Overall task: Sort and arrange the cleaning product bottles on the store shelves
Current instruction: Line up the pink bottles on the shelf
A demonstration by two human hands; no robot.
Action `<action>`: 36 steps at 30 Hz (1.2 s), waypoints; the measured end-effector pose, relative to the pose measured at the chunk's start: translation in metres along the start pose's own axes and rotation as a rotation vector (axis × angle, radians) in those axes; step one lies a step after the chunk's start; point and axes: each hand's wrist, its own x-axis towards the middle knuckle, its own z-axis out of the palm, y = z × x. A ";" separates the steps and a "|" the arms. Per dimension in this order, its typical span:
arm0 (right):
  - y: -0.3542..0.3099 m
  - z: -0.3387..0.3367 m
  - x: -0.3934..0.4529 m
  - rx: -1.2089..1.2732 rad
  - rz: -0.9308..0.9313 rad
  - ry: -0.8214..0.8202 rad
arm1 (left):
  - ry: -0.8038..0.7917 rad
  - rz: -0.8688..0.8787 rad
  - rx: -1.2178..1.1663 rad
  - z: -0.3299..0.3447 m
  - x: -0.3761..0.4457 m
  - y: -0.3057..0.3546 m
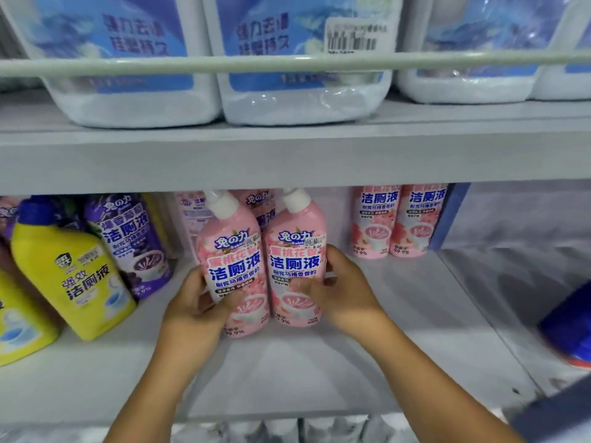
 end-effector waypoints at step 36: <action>0.054 -0.187 0.037 0.026 -0.100 0.490 | -0.260 0.061 0.063 0.179 0.122 0.013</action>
